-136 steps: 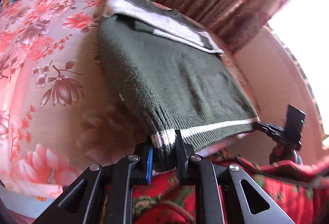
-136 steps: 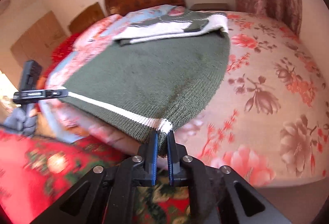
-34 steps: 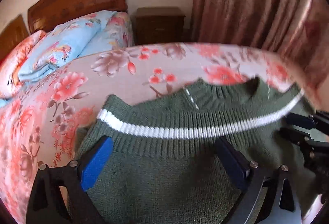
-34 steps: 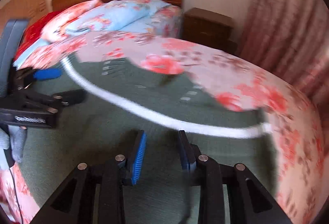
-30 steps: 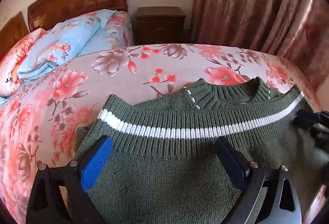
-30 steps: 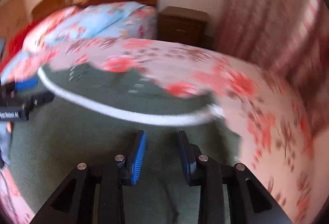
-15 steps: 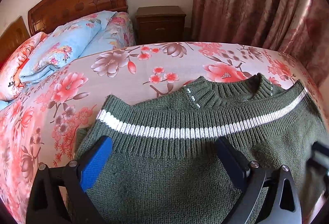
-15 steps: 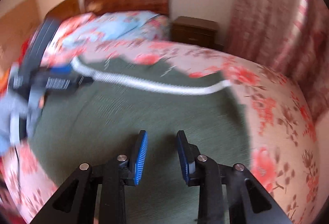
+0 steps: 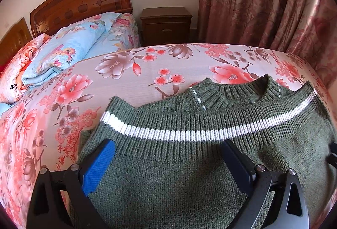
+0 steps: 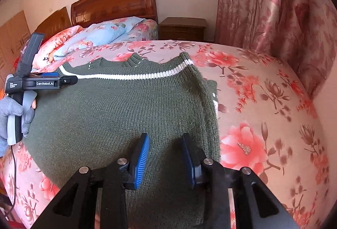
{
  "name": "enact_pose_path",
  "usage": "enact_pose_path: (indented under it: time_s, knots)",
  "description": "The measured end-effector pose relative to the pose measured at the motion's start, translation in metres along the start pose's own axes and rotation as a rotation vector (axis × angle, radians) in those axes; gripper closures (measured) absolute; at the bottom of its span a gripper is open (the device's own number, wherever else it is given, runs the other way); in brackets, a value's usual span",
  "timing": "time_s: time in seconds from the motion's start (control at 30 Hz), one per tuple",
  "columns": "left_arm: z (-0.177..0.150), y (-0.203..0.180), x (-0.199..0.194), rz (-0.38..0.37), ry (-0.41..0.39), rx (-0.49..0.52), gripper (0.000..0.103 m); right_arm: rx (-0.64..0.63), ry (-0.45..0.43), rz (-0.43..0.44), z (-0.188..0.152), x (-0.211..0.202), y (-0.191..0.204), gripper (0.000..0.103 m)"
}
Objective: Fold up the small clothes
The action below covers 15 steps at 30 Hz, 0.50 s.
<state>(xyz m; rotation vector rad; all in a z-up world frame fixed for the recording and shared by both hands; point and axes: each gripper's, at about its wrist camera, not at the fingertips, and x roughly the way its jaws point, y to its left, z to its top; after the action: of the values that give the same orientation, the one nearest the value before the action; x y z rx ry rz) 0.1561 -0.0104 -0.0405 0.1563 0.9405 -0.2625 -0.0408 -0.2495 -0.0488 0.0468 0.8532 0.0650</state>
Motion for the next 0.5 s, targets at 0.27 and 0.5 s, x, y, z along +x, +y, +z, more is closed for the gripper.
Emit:
enact_pose_path:
  time_s: [0.27, 0.5]
  knots:
    - [-0.034, -0.002, -0.073, -0.047, -0.156, -0.035, 0.0, 0.025, -0.007, 0.011, 0.004, -0.012, 0.019, 0.07]
    - [-0.087, -0.019, -0.081, -0.009, -0.086, 0.049, 0.0, -0.076, 0.011, 0.064, 0.016, 0.008, 0.07, 0.07]
